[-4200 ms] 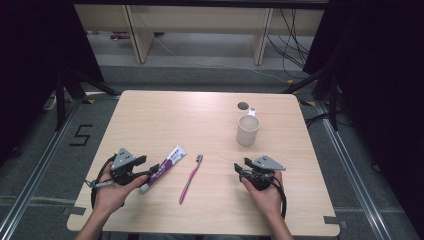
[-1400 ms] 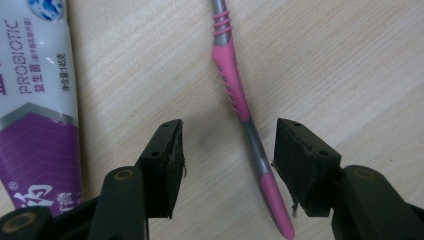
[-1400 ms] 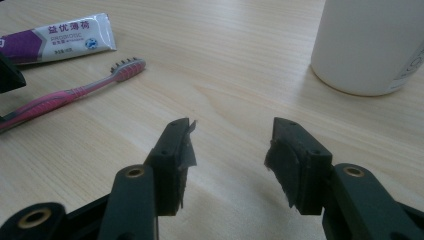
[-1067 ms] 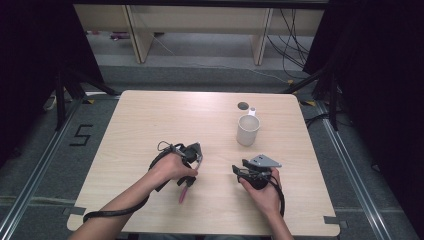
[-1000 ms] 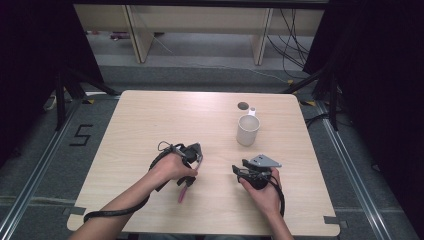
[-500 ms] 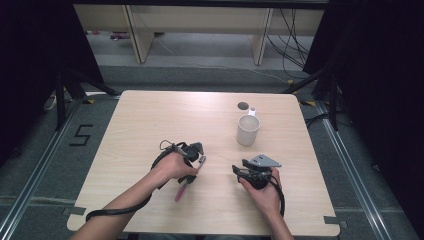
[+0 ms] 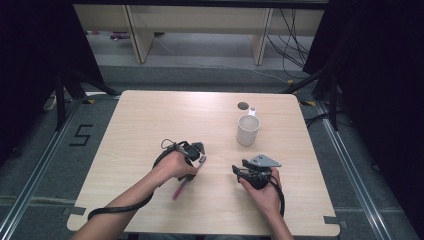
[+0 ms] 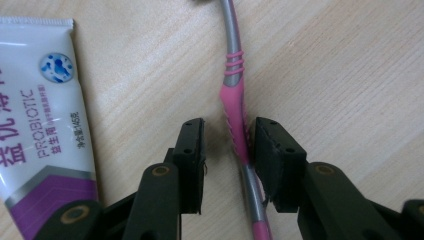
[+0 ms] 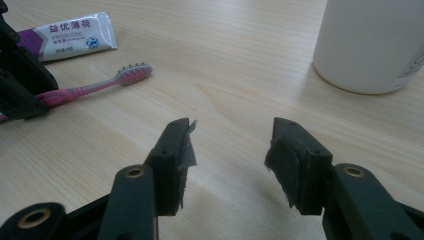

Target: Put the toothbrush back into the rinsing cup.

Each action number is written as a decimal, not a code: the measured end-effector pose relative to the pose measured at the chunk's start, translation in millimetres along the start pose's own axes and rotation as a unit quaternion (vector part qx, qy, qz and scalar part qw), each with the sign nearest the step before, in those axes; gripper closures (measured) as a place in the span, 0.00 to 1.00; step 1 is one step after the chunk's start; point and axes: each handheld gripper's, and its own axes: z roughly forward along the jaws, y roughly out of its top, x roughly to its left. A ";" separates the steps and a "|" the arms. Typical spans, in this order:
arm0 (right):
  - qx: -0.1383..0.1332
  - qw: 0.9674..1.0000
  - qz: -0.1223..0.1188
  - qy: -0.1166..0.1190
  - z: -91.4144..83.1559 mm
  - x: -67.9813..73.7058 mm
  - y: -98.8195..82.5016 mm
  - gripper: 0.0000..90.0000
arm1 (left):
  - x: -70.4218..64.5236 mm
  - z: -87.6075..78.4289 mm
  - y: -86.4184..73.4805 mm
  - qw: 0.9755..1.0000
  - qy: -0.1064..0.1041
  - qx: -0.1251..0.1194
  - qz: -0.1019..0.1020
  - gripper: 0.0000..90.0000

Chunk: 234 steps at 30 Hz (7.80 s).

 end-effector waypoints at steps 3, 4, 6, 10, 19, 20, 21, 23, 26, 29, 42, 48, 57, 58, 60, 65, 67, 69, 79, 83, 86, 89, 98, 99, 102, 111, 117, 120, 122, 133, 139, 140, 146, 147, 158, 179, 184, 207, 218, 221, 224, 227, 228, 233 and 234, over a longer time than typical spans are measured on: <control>0.000 1.000 0.000 0.001 0.3 0.0 0.0 0.57 | -0.7 -0.9 2.0 1.000 -0.002 0.003 0.001 0.72; 0.000 1.000 0.000 0.001 0.3 0.0 0.0 0.57 | -0.7 -1.7 2.9 1.000 -0.003 0.008 0.002 0.72; 0.000 1.000 0.000 0.000 0.4 0.0 0.0 0.57 | 0.0 -0.9 3.7 1.000 -0.001 0.005 0.011 0.71; 0.000 1.000 -0.002 0.003 0.8 -0.2 0.1 0.57 | 0.1 0.1 4.9 1.000 -0.001 0.002 0.009 0.72; -0.007 1.000 -0.011 0.002 1.9 -0.9 0.1 0.57 | 0.6 -0.7 4.2 0.999 0.005 0.011 0.036 0.85; -0.007 1.000 -0.011 0.002 1.9 -0.9 0.1 0.57 | 0.6 -0.7 4.2 0.999 0.005 0.011 0.036 0.87; -0.007 1.000 -0.008 -0.002 1.7 -0.6 -0.1 0.57 | 2.3 -0.9 4.5 0.999 0.008 0.010 0.051 0.89; -0.007 1.000 -0.008 -0.002 1.7 -0.5 -0.1 0.57 | 2.4 -1.0 3.9 0.999 0.009 0.008 0.052 0.90; -0.007 1.000 -0.008 -0.002 1.8 -0.5 -0.1 0.57 | 1.4 -1.3 2.5 0.999 0.003 0.011 0.047 0.90; -0.007 1.000 -0.007 -0.002 1.6 -0.7 -0.1 0.57 | 3.7 -3.6 1.9 0.998 0.005 0.007 0.064 0.90; -0.001 1.000 -0.008 -0.004 1.0 -0.6 0.2 0.56 | 9.2 -18.3 -6.2 0.997 -0.003 -0.049 0.061 0.91; -0.006 1.000 -0.016 0.001 2.3 -1.1 0.3 0.56 | 14.6 -29.9 -14.0 0.993 -0.015 -0.104 0.062 0.91; 0.000 1.000 -0.011 0.003 2.1 0.0 0.3 0.56 | 27.4 -44.0 -28.3 0.975 -0.034 -0.213 0.059 0.91; 0.001 1.000 -0.003 0.006 2.5 0.8 0.0 0.56 | 28.8 -44.9 -29.6 0.972 -0.034 -0.222 0.062 0.91; 0.000 1.000 0.005 0.007 2.4 1.5 -0.3 0.56 | 30.5 -46.2 -33.7 0.966 -0.036 -0.251 0.049 0.91; 0.006 1.000 0.005 0.000 0.9 2.1 0.0 0.56 | 35.0 -49.2 -43.6 0.946 -0.031 -0.321 0.041 0.91; 0.005 1.000 -0.004 0.001 1.3 1.7 0.1 0.56 | 36.6 -50.5 -47.2 0.939 -0.032 -0.340 0.035 0.91; 0.006 1.000 0.003 0.000 1.0 2.4 -0.1 0.56 | 37.7 -51.5 -52.1 0.929 -0.029 -0.369 0.033 0.91; 0.010 1.000 0.013 -0.005 -0.9 4.7 -0.4 0.58 | 34.7 -50.4 -69.3 0.890 -0.015 -0.454 0.029 0.91; -0.003 1.000 -0.007 -0.005 -0.6 2.3 -0.2 0.58 | 36.1 -50.7 -74.7 0.882 -0.012 -0.471 0.025 0.91; -0.017 1.000 -0.013 -0.008 0.6 3.3 -0.3 0.58 | 38.6 -51.8 -77.7 0.878 -0.011 -0.477 0.031 0.91; -0.027 1.000 0.008 0.006 0.1 7.8 0.5 0.58 | 40.3 -52.6 -81.9 0.874 -0.008 -0.486 0.027 0.91; -0.073 0.997 0.003 0.019 -8.4 14.0 20.5 0.60 | 43.4 -48.4 -95.9 0.859 -0.011 -0.511 0.012 0.91; -0.083 0.996 0.006 0.025 -8.4 16.0 22.7 0.60 | 43.0 -47.9 -96.4 0.859 -0.009 -0.512 0.012 0.91; -0.098 0.995 0.010 0.028 -11.4 21.8 30.5 0.60 | 40.1 -46.5 -95.5 0.850 -0.010 -0.527 0.010 0.91; -0.135 0.990 0.006 0.045 -19.0 36.9 56.0 0.65 | 28.7 -43.2 -85.1 0.842 -0.005 -0.539 0.008 0.91; -0.145 0.988 0.010 0.056 -19.3 44.7 65.0 0.67 | 20.9 -44.3 -74.9 0.839 0.000 -0.543 0.022 0.91; -0.148 0.987 -0.001 0.058 -19.0 50.0 72.2 0.68 | 16.3 -45.0 -69.2 0.834 -0.002 -0.551 0.025 0.91; -0.156 0.985 0.000 0.068 -16.9 52.7 75.5 0.68 | 12.6 -45.2 -65.8 0.833 -0.001 -0.553 0.026 0.91; -0.171 0.982 -0.011 0.075 -15.7 63.4 91.0 0.72 | -3.1 -42.7 -49.9 0.828 -0.007 -0.559 0.032 0.91; -0.171 0.982 -0.007 0.084 -13.5 68.3 94.9 0.75 | -11.5 -41.9 -44.1 0.828 -0.010 -0.560 0.037 0.91; -0.174 0.981 -0.007 0.082 -12.9 69.0 95.3 0.76 | -12.7 -41.5 -43.2 0.827 -0.012 -0.561 0.037 0.91; -0.178 0.981 -0.005 0.077 -13.7 69.9 96.1 0.82 | -17.7 -40.6 -41.4 0.828 -0.011 -0.560 0.040 0.91; -0.178 0.981 -0.003 0.076 -13.8 70.3 96.1 0.82 | -18.3 -40.7 -41.2 0.828 -0.012 -0.560 0.040 0.91; -0.178 0.981 -0.007 0.071 -14.1 70.2 97.4 0.92 | -20.7 -40.1 -39.8 0.827 -0.013 -0.560 0.037 0.91; -0.188 0.981 -0.020 0.036 -25.4 52.4 105.8 0.93 | 9.7 -40.7 -65.8 0.856 0.025 -0.516 0.034 0.45; -0.190 0.981 -0.021 0.025 -27.1 46.4 106.3 0.93 | 27.5 -40.1 -80.4 0.856 0.040 -0.515 0.010 0.43; -0.197 0.980 -0.021 0.009 -34.5 33.7 114.0 0.93 | 71.2 -40.8 -132.6 0.837 0.078 -0.536 -0.072 0.43; -0.199 0.980 -0.017 -0.003 -37.3 26.3 118.8 0.93 | 82.5 -33.0 -150.1 0.832 0.085 -0.538 -0.106 0.43; -0.202 0.979 -0.014 -0.005 -37.2 25.7 120.0 0.93 | 83.9 -31.6 -151.9 0.831 0.086 -0.539 -0.112 0.43; -0.206 0.978 -0.022 -0.007 -37.4 23.3 121.2 0.93 | 84.9 -30.9 -152.4 0.828 0.084 -0.542 -0.119 0.44; -0.199 0.980 -0.020 -0.010 -38.8 21.9 122.3 0.93 | 84.8 -30.0 -152.3 0.826 0.083 -0.546 -0.117 0.44; -0.202 0.979 -0.014 -0.006 -38.2 21.9 123.0 0.93 | 84.5 -30.0 -152.7 0.827 0.084 -0.544 -0.117 0.44; -0.210 0.977 -0.020 -0.014 -40.5 20.7 125.9 0.93 | 84.9 -24.6 -153.9 0.828 0.083 -0.542 -0.120 0.44; -0.212 0.977 -0.017 -0.015 -40.4 21.0 126.2 0.93 | 85.2 -23.3 -154.0 0.827 0.083 -0.543 -0.121 0.44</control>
